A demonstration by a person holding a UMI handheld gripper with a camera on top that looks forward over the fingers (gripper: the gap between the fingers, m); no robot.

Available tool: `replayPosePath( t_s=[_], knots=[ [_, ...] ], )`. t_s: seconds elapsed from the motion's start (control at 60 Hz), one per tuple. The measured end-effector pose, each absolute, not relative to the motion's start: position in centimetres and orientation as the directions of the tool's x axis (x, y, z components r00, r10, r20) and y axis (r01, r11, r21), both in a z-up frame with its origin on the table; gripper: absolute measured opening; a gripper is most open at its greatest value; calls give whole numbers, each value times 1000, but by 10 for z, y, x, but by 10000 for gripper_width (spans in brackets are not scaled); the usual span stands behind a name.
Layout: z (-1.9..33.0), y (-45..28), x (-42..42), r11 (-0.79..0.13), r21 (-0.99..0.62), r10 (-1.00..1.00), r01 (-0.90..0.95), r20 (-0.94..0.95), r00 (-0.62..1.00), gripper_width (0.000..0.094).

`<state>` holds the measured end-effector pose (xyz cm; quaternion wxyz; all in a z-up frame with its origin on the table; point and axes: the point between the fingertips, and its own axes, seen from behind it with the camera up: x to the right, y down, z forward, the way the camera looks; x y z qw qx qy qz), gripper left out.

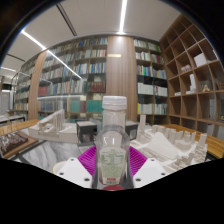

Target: Pour water

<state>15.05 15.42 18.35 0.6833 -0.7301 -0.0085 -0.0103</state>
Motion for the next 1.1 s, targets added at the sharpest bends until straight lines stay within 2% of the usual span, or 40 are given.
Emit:
replayPosePath(
  t_s=[0.083,0.1,0.233,0.267,0.383,0.5,0.533,0.567,0.6,0.633,0.783,0.9,1.1],
  knots=[
    [150,155,150,-146,-988,1,50,50,999,400],
    [128,160,162,-153,-987,5,57,57,998,400],
    [84,161,159,-241,-969,32,62,56,998,411],
    [82,164,159,-210,-975,37,72,66,997,403],
    [84,156,163,-208,-976,32,56,51,998,414],
    [78,160,162,-232,-971,21,50,46,999,570],
    [77,154,165,-254,-966,14,44,42,999,649],
    [80,148,164,-259,-965,11,38,37,999,732],
    [86,143,162,-256,-966,10,37,36,999,872],
    [92,134,163,-255,-966,-3,37,39,999,837],
    [128,69,156,-270,-961,-8,62,67,998,856],
    [152,-9,143,-308,-949,-12,71,78,997,852],
    [181,-136,120,-317,-946,-4,72,77,997,853]
  ],
)
